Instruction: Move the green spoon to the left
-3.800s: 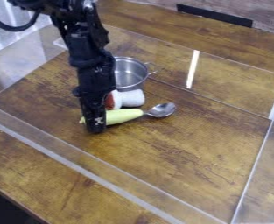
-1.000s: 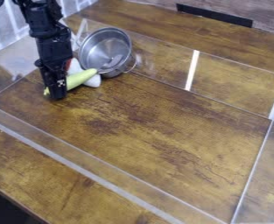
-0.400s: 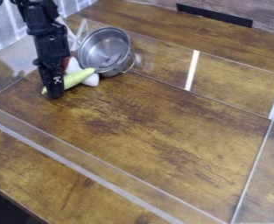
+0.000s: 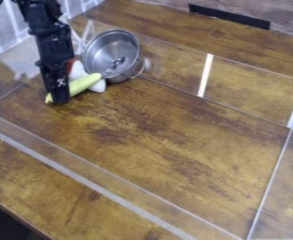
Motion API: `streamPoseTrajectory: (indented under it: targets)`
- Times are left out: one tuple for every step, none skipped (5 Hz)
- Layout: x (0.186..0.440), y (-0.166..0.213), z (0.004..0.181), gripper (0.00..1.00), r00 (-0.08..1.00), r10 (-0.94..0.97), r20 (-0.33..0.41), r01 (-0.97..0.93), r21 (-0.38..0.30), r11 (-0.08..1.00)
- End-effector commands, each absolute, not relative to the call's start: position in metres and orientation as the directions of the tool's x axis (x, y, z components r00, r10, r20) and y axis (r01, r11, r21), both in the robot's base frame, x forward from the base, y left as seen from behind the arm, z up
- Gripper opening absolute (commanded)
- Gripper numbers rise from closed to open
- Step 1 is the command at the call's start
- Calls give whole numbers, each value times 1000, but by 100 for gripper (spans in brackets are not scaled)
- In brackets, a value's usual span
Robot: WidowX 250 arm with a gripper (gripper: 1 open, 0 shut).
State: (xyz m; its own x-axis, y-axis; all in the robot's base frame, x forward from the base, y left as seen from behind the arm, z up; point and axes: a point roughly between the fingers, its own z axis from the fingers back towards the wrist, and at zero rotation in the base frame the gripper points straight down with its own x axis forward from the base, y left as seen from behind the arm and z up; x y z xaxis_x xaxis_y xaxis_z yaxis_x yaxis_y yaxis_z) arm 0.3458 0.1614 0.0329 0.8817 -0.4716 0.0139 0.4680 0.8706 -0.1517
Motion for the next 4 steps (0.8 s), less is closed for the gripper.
streamPoseTrajectory:
  targets:
    - [356, 168, 60, 100, 894, -444, 61, 448, -107, 888]
    - [364, 164, 70, 100, 900, -428, 76, 434, -101, 895]
    - [374, 158, 72, 100, 899, -429, 85, 436, -93, 895]
    - [383, 150, 71, 100, 888, -451, 92, 459, -89, 884]
